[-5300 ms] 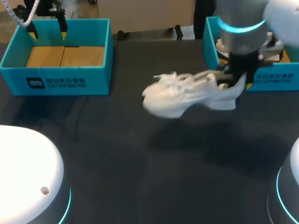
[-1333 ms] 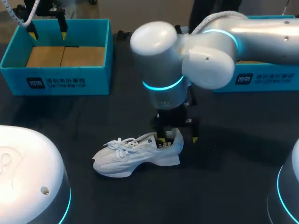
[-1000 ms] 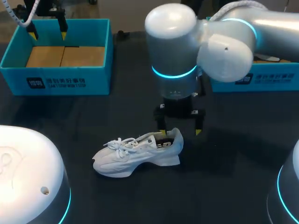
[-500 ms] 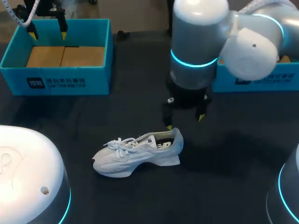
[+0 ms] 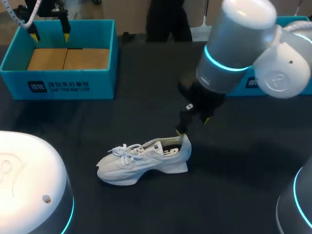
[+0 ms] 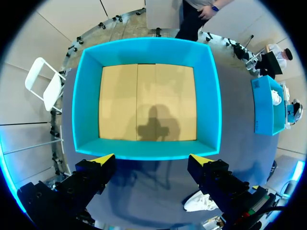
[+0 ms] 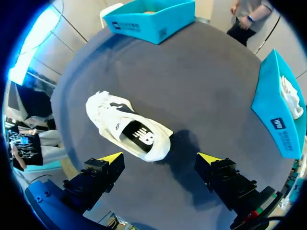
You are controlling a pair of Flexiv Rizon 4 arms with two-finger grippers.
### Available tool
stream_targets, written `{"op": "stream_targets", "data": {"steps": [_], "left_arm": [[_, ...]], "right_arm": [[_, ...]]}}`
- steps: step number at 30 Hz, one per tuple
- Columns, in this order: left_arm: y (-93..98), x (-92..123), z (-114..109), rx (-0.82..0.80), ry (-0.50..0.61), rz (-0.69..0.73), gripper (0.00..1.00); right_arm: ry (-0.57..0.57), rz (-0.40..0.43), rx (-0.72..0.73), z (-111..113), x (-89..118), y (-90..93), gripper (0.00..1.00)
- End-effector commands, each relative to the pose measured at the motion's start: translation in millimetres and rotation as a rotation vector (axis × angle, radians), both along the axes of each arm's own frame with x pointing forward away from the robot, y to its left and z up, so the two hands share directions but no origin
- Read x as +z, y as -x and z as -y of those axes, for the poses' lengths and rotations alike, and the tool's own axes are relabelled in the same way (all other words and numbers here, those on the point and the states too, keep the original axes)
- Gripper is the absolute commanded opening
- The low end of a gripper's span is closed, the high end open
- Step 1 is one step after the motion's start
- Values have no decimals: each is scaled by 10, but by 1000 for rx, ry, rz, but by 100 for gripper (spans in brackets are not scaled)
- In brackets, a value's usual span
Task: Take the shoe out of the shoebox, open the shoe tongue, remove and reinsert the insole, then place the shoe into the shoebox
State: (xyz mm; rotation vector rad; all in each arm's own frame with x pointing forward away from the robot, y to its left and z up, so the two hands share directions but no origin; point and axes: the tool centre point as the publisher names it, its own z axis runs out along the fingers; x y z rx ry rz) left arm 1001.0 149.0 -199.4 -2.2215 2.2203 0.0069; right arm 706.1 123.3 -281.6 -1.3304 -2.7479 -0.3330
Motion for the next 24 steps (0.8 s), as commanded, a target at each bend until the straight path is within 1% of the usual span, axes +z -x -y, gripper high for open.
{"op": "stream_targets", "data": {"steps": [1,2,4,5,6,9,10,11,12,15,16,17,24], "left_arm": [[5,-5,-3,0,2,1,100],[5,-5,-3,0,2,1,100],[5,-5,-3,0,2,1,100],[5,-5,-3,0,2,1,100],[5,-5,-3,0,2,1,100],[5,-5,-3,0,2,1,100],[5,-5,-3,0,2,1,100],[5,-5,-3,0,2,1,100],[5,-5,-3,0,2,1,100],[5,-5,-3,0,2,1,100],[5,-5,-3,0,2,1,100],[5,-5,-3,0,2,1,100],[5,-5,-3,0,2,1,100]], "right_arm": [[-187,-89,11,220,3,-5,100],[-213,-90,10,273,19,-13,100],[-214,-84,34,405,62,-21,100],[-234,-81,56,465,79,-25,100],[-248,-67,83,517,96,-26,100],[-346,-17,149,688,129,-43,100],[-359,-5,160,719,126,-44,100],[-384,19,185,756,125,-41,100],[-433,49,224,793,134,-29,100],[-552,163,337,800,126,30,100],[-596,175,383,783,109,46,100],[-611,158,452,761,81,66,100],[-611,158,452,761,81,66,100]]}}
